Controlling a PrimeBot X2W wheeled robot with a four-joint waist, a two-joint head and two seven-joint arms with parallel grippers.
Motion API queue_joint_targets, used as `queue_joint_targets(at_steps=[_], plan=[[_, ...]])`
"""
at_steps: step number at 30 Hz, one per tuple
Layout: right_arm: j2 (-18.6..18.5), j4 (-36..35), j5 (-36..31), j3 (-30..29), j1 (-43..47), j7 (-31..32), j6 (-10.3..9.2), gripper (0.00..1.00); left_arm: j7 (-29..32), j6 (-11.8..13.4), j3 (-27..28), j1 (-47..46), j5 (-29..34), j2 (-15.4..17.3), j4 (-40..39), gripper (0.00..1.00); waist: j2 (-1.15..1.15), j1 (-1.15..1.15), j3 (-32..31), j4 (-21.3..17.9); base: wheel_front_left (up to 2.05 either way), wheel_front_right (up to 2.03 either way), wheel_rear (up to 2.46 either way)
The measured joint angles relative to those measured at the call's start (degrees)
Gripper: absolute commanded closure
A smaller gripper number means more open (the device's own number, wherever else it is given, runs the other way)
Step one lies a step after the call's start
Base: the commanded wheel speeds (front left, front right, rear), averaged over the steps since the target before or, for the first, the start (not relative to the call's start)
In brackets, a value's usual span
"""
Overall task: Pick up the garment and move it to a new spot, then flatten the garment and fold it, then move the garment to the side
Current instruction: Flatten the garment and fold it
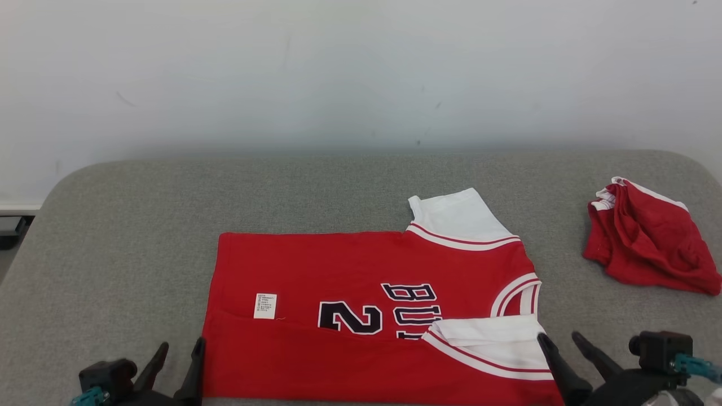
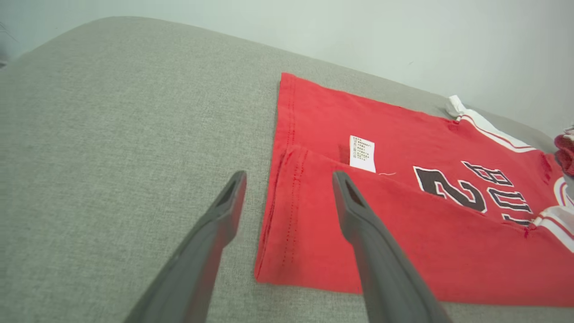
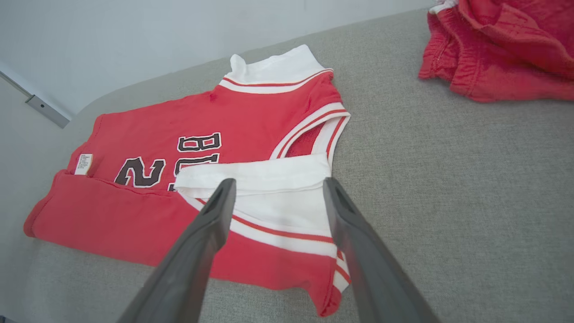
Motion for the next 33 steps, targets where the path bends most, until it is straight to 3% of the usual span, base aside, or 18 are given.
queue_joint_targets(at_steps=[4,14,33], plan=[[0.5,-2.0,-1.8,0.0,-1.7,-1.9,-0.69,0.00,-1.6,1.6,0.4,0.0,0.6,0.0,-3.1,0.00,0.00,0.00,-0.1,-0.1,0.00,0.00,0.00],[1.6,-4.3,-5.2,-3.4,-1.1,-9.1,-5.00,0.00,-3.2,6.3,2.0,2.4,3.0,0.7,-9.1,0.00,0.00,0.00,0.0,0.0,0.00,0.00,0.00],[2.4,-6.4,-9.2,-3.2,1.9,-14.7,-6.20,0.00,-4.2,10.2,1.3,7.2,8.6,1.9,-17.5,0.00,0.00,0.00,0.3,0.5,0.00,0.00,0.00]])
